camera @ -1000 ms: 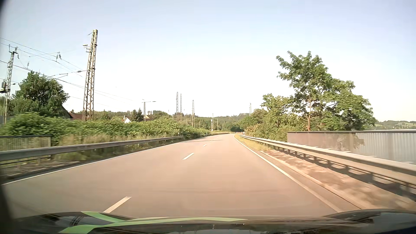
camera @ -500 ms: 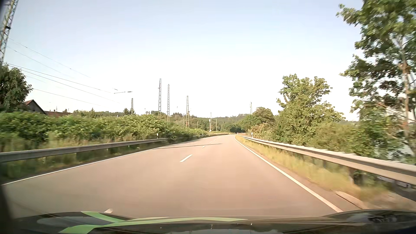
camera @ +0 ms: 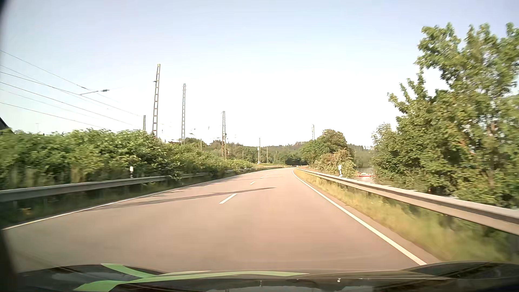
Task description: Follow the waypoints while adhering to traffic rules and regulations
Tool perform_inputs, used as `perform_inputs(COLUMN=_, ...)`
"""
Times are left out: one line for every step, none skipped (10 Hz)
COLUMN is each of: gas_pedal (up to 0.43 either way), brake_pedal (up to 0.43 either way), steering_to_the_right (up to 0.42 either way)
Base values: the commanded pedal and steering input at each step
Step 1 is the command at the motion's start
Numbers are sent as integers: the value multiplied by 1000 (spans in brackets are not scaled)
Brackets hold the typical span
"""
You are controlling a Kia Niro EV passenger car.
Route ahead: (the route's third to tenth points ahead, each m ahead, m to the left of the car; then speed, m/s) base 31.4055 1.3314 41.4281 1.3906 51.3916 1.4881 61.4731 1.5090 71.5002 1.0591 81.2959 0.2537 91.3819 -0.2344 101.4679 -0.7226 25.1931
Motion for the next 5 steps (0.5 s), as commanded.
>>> perform_inputs(gas_pedal=0, brake_pedal=0, steering_to_the_right=2)
perform_inputs(gas_pedal=0, brake_pedal=0, steering_to_the_right=2)
perform_inputs(gas_pedal=0, brake_pedal=0, steering_to_the_right=2)
perform_inputs(gas_pedal=0, brake_pedal=0, steering_to_the_right=2)
perform_inputs(gas_pedal=47, brake_pedal=0, steering_to_the_right=2)
